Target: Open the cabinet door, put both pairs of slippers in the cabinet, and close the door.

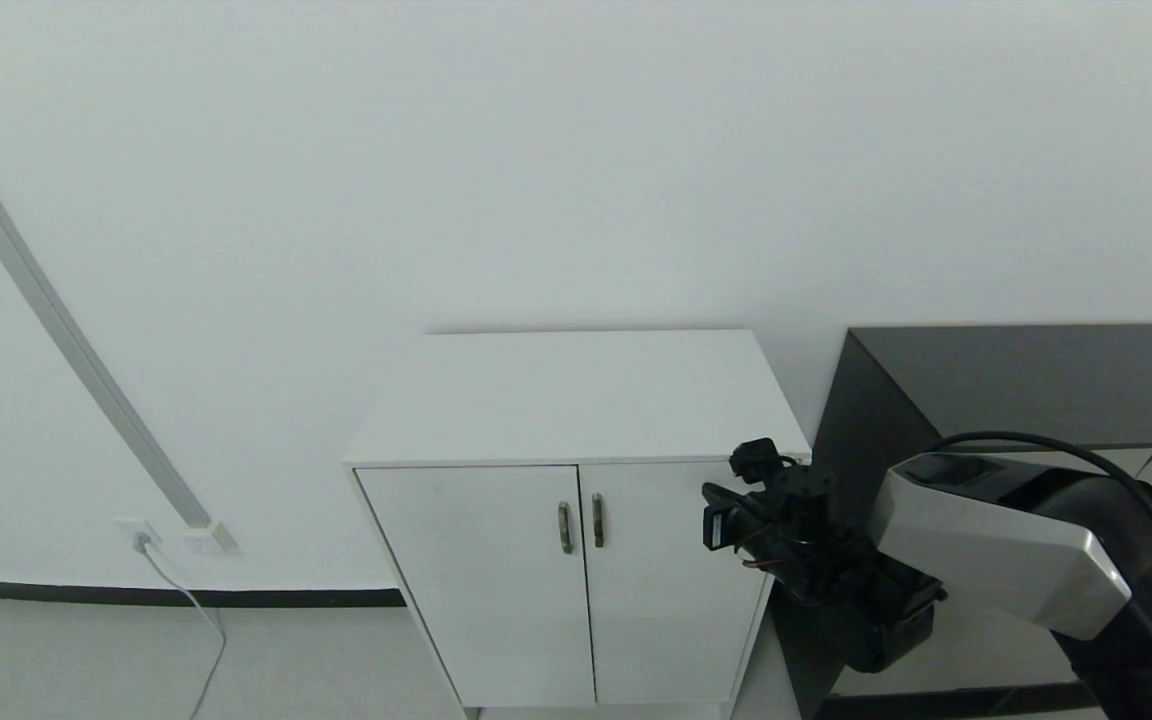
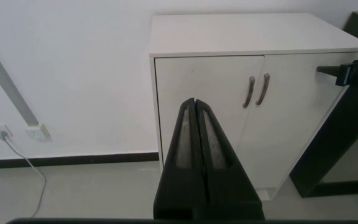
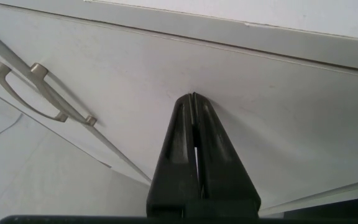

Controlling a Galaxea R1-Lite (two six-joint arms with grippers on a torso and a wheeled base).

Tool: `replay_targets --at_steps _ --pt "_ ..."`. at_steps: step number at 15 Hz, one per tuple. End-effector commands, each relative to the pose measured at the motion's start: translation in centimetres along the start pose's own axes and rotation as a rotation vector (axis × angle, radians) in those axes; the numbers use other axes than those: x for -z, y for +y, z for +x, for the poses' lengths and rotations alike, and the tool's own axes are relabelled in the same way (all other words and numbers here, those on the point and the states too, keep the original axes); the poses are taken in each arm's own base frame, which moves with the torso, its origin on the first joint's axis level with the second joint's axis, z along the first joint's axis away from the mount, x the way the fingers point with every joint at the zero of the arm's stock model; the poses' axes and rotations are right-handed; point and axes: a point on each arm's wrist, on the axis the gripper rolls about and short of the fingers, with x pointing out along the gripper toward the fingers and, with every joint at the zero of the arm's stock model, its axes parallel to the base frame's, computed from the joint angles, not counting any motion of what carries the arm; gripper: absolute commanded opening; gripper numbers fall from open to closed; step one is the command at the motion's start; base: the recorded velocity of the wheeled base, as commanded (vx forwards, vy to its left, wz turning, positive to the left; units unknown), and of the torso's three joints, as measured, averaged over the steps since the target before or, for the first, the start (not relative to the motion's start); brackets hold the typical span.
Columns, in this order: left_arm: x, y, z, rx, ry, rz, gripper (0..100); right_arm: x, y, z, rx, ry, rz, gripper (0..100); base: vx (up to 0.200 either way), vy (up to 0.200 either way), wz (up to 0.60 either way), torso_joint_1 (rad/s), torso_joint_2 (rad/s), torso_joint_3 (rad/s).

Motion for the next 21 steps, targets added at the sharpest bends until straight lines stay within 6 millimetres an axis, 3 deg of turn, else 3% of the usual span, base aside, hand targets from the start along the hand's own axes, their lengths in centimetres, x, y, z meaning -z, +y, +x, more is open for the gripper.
replay_targets --at_steps 1,6,8,11,12,13,16,21 --pt "0.0 0.0 0.0 -0.001 0.001 0.0 0 0.1 -0.1 0.1 0.002 -0.001 0.001 0 0.0 0.0 0.0 0.0 0.0 0.0" --pt "0.0 0.0 0.0 0.0 0.001 0.0 0 0.1 -0.2 -0.1 0.005 0.0 0.0 0 0.0 0.0 0.0 0.0 0.0 0.0" --pt "0.0 0.0 0.0 0.0 0.001 0.0 0 -1.6 0.1 -2.5 0.018 -0.01 -0.001 0 0.0 0.0 0.0 0.0 0.0 0.0" --pt "0.0 0.0 0.0 0.0 0.001 0.0 0 -3.9 0.0 -6.9 0.047 -0.056 0.003 0 0.0 0.0 0.0 0.0 0.0 0.0" --pt "0.0 0.0 0.0 0.0 0.001 0.0 0 -4.7 -0.4 -9.7 0.071 -0.053 0.0 0 0.0 0.0 0.0 0.0 0.0 0.0" --pt "0.0 0.0 0.0 -0.001 0.001 0.0 0 -5.2 -0.9 -11.0 0.105 -0.051 -0.01 0 0.0 0.0 0.0 0.0 0.0 0.0" --pt "0.0 0.0 0.0 0.0 0.001 0.0 0 -6.9 -3.0 -17.3 0.211 -0.068 -0.032 0 0.0 0.0 0.0 0.0 0.0 0.0" --pt "0.0 0.0 0.0 -0.001 0.001 0.0 0 -7.8 -7.3 -26.1 0.439 -0.053 -0.09 0 0.0 0.0 0.0 0.0 0.0 0.0"
